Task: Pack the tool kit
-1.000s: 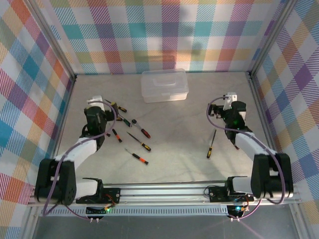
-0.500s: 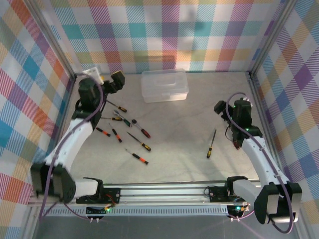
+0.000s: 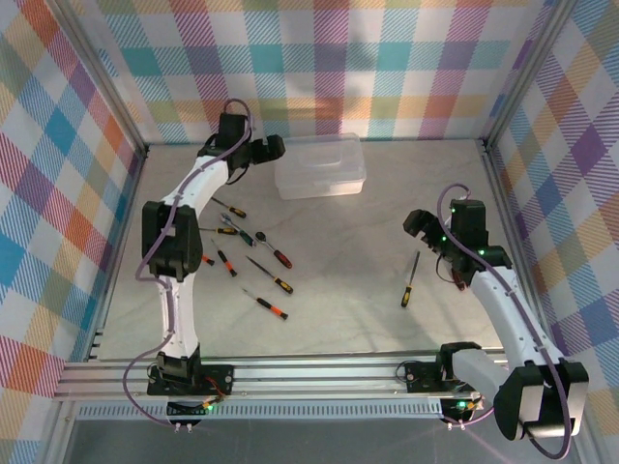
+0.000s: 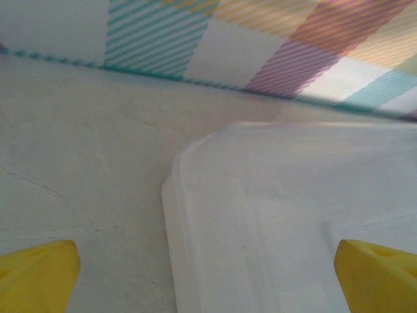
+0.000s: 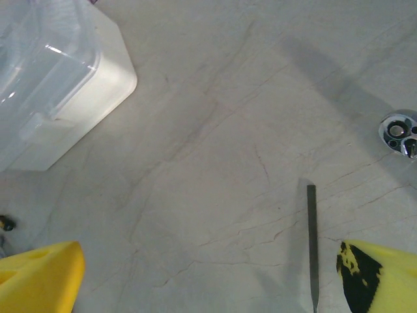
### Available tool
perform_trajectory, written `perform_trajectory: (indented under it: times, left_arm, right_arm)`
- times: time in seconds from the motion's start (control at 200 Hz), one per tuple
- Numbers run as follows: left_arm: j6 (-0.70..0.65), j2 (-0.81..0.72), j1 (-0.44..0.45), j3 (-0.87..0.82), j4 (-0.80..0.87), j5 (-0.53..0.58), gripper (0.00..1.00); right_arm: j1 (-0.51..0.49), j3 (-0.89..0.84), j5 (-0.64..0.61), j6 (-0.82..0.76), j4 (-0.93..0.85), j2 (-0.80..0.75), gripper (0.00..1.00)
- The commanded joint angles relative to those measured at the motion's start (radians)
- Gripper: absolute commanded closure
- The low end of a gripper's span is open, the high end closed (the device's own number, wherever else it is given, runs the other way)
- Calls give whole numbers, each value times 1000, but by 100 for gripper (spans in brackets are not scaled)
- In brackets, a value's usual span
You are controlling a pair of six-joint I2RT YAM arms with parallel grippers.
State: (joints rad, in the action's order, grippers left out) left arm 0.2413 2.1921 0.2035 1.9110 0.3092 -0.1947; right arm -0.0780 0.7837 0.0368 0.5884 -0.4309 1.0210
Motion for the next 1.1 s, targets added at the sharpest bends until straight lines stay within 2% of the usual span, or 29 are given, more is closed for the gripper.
perform_trajectory:
  times: [0.0,0.08,0.175,0.255,0.33,0.465,0.625,0.765,0.91,0.99,1.095]
  left_arm:
    - [-41,50,36,66,89,-48,0]
    - [-55,55,54,48,94,-59,2]
    - [-98,28,90,-17,114,-9,11]
    - [-134,-20,131,-121,101,51,11]
    - [-131,-73,166,-217,81,39,13]
    - [-45,-176,226,-357,51,25,17]
    - [78,-281,340,-427,139,125,20]
    - [193,-401,471,-542,107,153,19]
    - [169,-490,597,-524,163,195,16]
    - [155,-529,601,-502,177,204,13]
    - [86,-527,595,-412,257,332,7]
  right_arm:
    - [-2,39,50,-35,-36,-11,1]
    - [0,43,45,-40,-46,-3,1]
    - [-1,41,26,-32,-48,1,1]
    - [-2,39,17,-21,-44,-1,1]
    - [-1,43,9,-22,-39,3,1]
    - [-1,68,5,-33,-41,28,1]
    - [-2,92,20,-44,-39,57,1]
    - [-2,102,49,-50,-34,81,1]
    - [-2,121,85,-63,-30,118,1]
    - [-2,145,123,-70,-30,153,0]
    - [-3,181,183,-73,-20,216,4]
